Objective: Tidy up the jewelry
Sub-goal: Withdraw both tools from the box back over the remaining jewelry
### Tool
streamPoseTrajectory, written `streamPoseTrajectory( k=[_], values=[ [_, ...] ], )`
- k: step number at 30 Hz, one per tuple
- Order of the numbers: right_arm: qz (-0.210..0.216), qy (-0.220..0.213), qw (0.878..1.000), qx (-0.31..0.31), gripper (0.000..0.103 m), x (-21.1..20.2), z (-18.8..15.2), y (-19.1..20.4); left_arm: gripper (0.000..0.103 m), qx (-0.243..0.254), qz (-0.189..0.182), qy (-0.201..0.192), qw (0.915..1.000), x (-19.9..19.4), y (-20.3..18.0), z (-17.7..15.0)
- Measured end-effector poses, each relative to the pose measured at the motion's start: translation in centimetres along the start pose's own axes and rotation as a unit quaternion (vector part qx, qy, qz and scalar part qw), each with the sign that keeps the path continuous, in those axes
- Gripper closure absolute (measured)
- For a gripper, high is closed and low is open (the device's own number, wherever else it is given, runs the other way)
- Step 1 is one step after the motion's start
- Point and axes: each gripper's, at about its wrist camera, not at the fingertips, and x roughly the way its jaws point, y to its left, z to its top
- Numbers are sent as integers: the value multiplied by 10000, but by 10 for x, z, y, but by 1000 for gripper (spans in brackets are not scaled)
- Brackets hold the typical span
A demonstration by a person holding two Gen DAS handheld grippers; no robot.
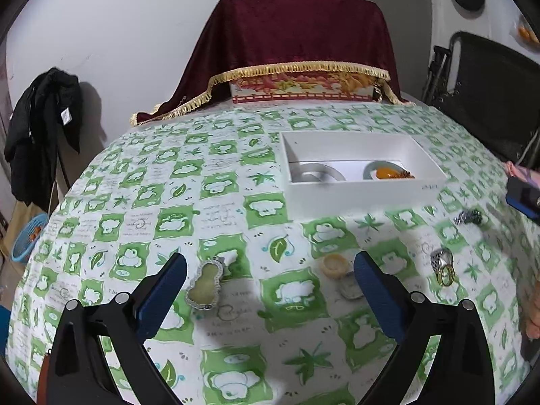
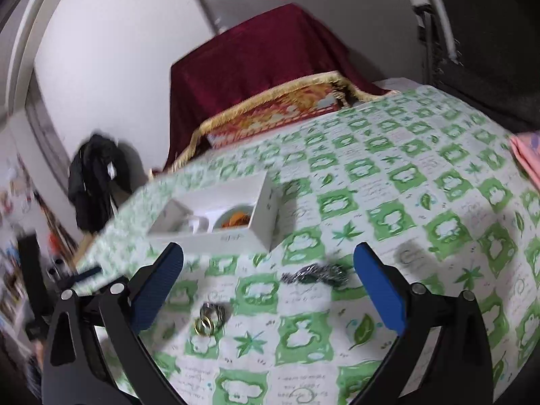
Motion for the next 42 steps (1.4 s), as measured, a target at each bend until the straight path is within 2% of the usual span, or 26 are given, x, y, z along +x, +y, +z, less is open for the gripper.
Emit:
streamPoseTrajectory(
  k=[4,8,13,16,20,22,28,31,34,36,39,42],
  values=[
    [-434,513,9935,-920,5,22,-13,29,3,241,32,119,9996,5,-10,-4],
    [-377,781,9843,-1538,5,29,-24,50,3,499,61,172,9986,8,-21,-6],
    [-599,1171,9750,-1790,5,42,-32,55,3,852,147,380,9955,17,-34,-10],
    [-916,1568,9650,-1890,5,60,-36,53,3,904,146,459,9947,21,-36,-12],
    [-643,1426,9528,-2604,5,54,-49,78,3,786,225,466,9956,21,-29,-10],
    [-684,1335,9488,-2780,5,51,-52,84,3,686,363,480,9958,22,-24,-9],
    [-461,1353,9706,-1938,5,48,-38,56,3,318,500,559,9967,20,-2,-11],
    [-475,1312,9733,-1823,5,46,-35,53,3,161,548,674,9961,23,6,-12],
    [-513,1275,9739,-1808,5,45,-34,54,3,3,371,646,9972,22,11,-11],
    [-510,1240,9754,-1750,5,45,-32,52,3,150,73,457,9988,13,2,-10],
    [-466,1158,9782,-1660,5,42,-29,49,3,541,-243,395,9975,9,-17,-12],
    [-477,1163,9785,-1634,5,42,-29,48,3,902,-232,570,9940,19,-33,-14]
  ],
)
